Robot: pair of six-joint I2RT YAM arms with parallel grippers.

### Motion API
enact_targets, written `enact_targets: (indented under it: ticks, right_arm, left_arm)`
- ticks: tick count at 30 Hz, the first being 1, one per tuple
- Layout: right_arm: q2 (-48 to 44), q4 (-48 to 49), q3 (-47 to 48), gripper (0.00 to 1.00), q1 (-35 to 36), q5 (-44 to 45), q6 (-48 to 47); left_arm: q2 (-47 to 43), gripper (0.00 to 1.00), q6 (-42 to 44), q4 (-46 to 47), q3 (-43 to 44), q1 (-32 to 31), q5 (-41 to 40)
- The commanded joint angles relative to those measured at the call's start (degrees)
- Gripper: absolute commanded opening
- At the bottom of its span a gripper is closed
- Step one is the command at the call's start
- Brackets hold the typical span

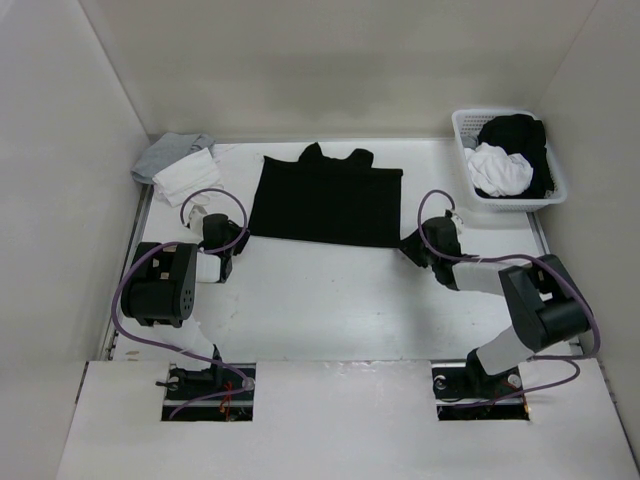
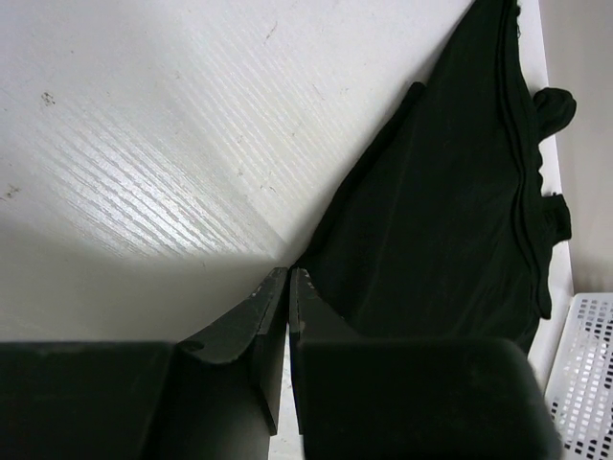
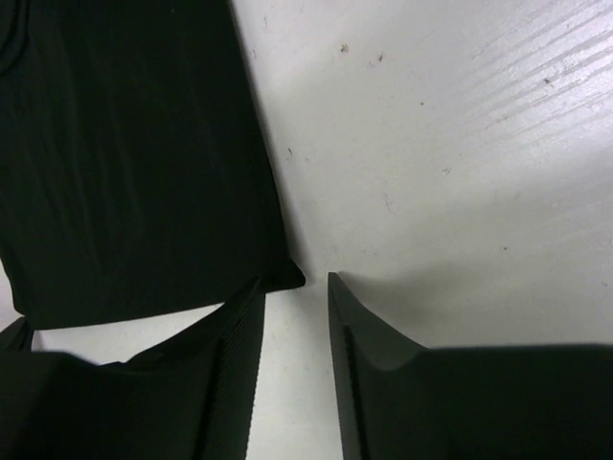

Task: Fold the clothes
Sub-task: Fold the tank top

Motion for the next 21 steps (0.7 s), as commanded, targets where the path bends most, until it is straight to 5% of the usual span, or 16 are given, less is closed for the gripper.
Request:
enact_targets:
  ticks: [1,14,21]
  right_arm:
    - [0.9,2.0,2.7,0.35,0.4,2.5,1.4]
    - [6.3,4.6,3.2,0.26,1.3,1.4,3.6]
    - [1.8,5.0,1.4,0.04,2.1,3.0,3.2]
  left_arm:
    - [-2.3,0.03,-0.3,1.7,-1.3,0.0,-0.1]
    - [-2.2,0.02,-0.5,2.3,-1.4,-0.4,-0.1]
    - [-7.4,0.01,-0.7,1.5,-2.5,-0.4,0.3]
